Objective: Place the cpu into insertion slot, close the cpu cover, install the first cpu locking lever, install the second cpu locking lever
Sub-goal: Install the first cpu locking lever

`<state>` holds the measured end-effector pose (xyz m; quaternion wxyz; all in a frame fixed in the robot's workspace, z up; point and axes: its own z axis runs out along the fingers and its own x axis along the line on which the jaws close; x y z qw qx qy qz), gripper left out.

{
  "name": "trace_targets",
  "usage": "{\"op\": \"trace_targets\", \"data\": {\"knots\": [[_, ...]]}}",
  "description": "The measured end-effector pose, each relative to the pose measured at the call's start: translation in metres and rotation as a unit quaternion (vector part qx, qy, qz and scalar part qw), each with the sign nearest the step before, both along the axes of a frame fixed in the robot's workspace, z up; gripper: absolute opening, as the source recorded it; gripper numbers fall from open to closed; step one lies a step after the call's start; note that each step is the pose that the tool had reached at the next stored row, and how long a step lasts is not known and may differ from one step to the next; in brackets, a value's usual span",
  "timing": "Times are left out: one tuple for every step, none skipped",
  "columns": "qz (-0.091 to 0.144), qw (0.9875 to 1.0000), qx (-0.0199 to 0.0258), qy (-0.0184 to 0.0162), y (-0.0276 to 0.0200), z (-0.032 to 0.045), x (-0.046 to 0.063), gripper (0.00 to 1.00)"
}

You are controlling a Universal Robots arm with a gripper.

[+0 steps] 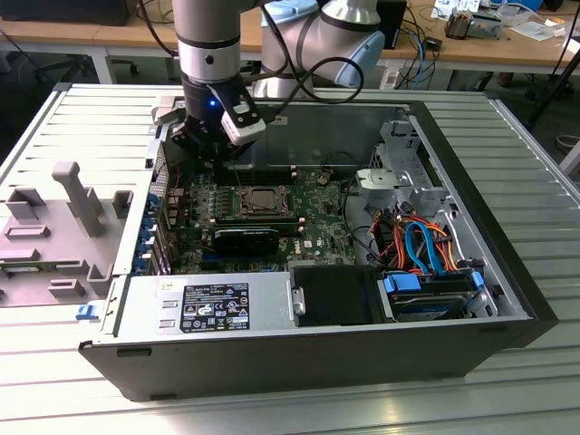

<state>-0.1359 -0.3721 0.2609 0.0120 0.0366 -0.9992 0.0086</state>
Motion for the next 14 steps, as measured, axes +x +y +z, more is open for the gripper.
{"op": "trace_targets", "data": {"knots": [[0.0, 1.0, 0.0, 0.0, 0.0, 0.0, -0.0006, 0.11], [0.0, 1.0, 0.0, 0.0, 0.0, 0.0, -0.0016, 0.11], [0.0, 1.0, 0.0, 0.0, 0.0, 0.0, -0.0021, 0.11], [0.0, 1.0, 0.0, 0.0, 0.0, 0.0, -0.0027, 0.11], [0.0, 1.0, 0.0, 0.0, 0.0, 0.0, -0.0032, 0.11], [0.0, 1.0, 0.0, 0.0, 0.0, 0.0, -0.0039, 0.11], [0.0, 1.0, 0.0, 0.0, 0.0, 0.0, -0.0049, 0.11], [0.0, 1.0, 0.0, 0.0, 0.0, 0.0, -0.0055, 0.11], [0.0, 1.0, 0.0, 0.0, 0.0, 0.0, -0.0067, 0.11], [0.0, 1.0, 0.0, -0.0001, 0.0001, -0.0001, -0.0087, 0.11], [0.0, 1.0, -0.0001, 0.0, 0.0003, 0.0, -0.0087, 0.11], [0.0, 1.0, 0.0, 0.0, 0.0005, 0.0, -0.0087, 0.11], [0.0, 1.0, 0.0, 0.0, 0.0011, -0.0001, -0.0088, 0.11], [0.0, 1.0, 0.0, 0.0, 0.0018, -0.0001, -0.0088, 0.11]]}}
